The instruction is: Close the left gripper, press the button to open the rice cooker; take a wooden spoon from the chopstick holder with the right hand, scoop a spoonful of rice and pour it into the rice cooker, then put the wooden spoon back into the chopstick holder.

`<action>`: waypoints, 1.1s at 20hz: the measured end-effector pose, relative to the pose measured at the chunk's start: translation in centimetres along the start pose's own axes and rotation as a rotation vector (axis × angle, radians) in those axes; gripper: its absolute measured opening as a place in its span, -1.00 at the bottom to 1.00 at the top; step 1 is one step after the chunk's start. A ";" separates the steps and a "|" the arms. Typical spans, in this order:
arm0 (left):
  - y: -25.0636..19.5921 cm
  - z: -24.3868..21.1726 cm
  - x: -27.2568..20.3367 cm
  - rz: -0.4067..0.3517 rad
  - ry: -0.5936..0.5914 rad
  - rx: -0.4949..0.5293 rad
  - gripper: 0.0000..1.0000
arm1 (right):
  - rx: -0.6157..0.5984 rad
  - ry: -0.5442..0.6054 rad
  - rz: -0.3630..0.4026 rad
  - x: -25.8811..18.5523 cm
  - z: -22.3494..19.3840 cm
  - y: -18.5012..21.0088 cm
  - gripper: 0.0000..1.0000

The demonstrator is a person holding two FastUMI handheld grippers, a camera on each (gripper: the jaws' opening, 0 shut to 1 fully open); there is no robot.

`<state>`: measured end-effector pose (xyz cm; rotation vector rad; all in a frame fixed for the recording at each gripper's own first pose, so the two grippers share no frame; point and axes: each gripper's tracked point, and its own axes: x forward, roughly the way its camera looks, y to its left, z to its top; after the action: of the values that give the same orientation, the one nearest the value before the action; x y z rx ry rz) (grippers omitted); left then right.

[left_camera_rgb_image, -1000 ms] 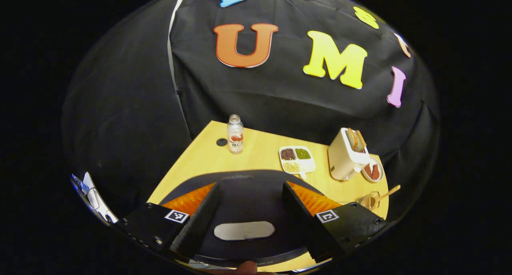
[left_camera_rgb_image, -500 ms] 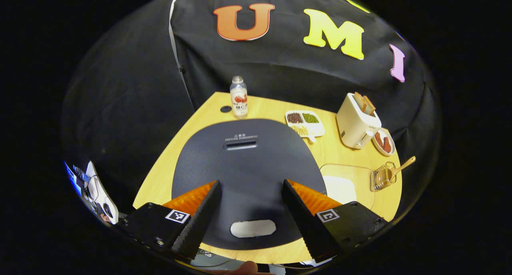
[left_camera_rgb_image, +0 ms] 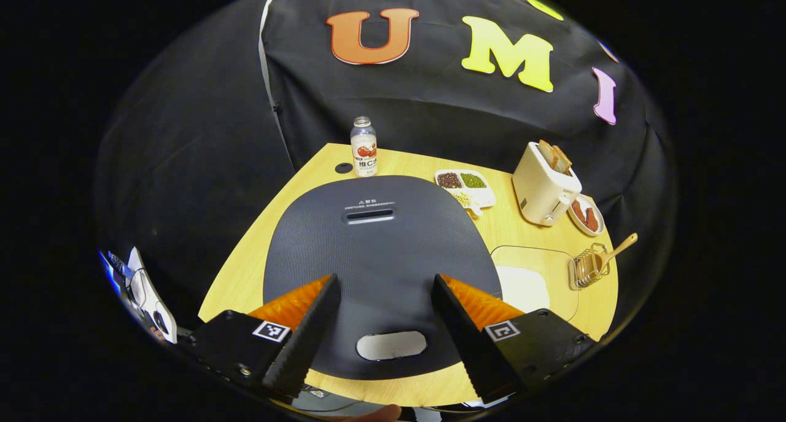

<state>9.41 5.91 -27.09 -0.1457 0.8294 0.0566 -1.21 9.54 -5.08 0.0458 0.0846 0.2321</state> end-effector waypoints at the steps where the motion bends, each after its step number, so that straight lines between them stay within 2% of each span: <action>1: 0.0 -0.1 -0.1 -0.003 -0.003 0.005 1.00 | 0.000 0.004 0.002 -0.1 -0.1 0.1 1.00; 10: -0.1 -0.1 -0.2 -0.015 -0.051 0.062 1.00 | 0.037 0.004 0.021 -0.2 -0.3 0.3 1.00; 11: -0.2 -0.1 -0.2 -0.012 -0.053 0.069 1.00 | 0.033 -0.001 0.020 -0.2 -0.2 0.3 0.94; 12: -0.4 0.1 0.0 -0.012 -0.077 0.071 0.98 | 0.026 -0.004 0.014 -0.3 -0.1 0.1 1.00; 15: -0.7 0.5 -0.8 -0.011 -0.096 0.066 0.88 | 0.008 -0.015 0.007 -0.4 0.2 0.0 0.94; 16: -0.9 1.5 -1.4 -0.005 -0.132 0.070 0.89 | 0.004 -0.024 0.000 -0.3 0.6 -0.2 1.00; 18: -1.6 3.9 -4.1 0.003 -0.243 0.118 0.90 | -0.004 -0.043 -0.018 -0.5 1.3 -0.6 0.94; 21: -2.6 8.7 -10.9 0.005 -0.465 0.183 0.89 | -0.029 -0.087 -0.055 -0.8 3.0 -1.2 1.00; 22: -3.4 9.9 -13.3 -0.017 -0.537 0.195 0.90 | -0.041 -0.105 -0.065 -0.9 3.7 -1.3 0.94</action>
<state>8.06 4.09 -10.34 0.0476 0.2943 -0.0022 -1.44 7.92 -1.39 0.0140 -0.0229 0.1663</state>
